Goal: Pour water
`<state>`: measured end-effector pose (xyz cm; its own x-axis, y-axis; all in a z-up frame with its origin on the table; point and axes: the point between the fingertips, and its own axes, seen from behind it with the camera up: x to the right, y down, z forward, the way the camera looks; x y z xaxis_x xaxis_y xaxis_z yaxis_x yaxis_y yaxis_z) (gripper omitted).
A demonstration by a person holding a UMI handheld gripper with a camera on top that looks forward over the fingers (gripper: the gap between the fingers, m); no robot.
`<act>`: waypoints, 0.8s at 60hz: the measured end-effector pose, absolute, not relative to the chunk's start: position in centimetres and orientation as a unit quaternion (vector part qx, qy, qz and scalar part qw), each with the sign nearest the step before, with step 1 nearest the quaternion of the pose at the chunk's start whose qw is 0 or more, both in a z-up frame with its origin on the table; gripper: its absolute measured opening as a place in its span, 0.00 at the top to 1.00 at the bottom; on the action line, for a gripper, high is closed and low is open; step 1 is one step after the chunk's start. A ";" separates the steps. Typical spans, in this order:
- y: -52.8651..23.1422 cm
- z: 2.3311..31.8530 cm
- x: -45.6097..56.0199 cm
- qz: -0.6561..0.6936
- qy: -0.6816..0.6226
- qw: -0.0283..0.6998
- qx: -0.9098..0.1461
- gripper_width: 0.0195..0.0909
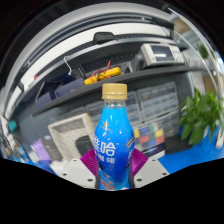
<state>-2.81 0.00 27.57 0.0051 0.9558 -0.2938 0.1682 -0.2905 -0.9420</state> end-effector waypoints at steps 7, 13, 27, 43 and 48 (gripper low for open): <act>5.7 24.7 -2.9 0.463 -0.488 0.438 -0.597 0.74; 8.8 21.0 -3.0 0.437 -0.500 0.443 -0.602 0.74; 12.6 12.7 -3.8 0.400 -0.529 0.433 -0.610 0.74; 12.5 6.9 -3.8 0.390 -0.544 0.436 -0.601 0.69; 12.4 7.0 -3.4 0.397 -0.538 0.447 -0.594 0.68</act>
<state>-3.43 12.43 7.04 0.1051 0.9944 0.0088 0.2841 -0.0215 -0.9586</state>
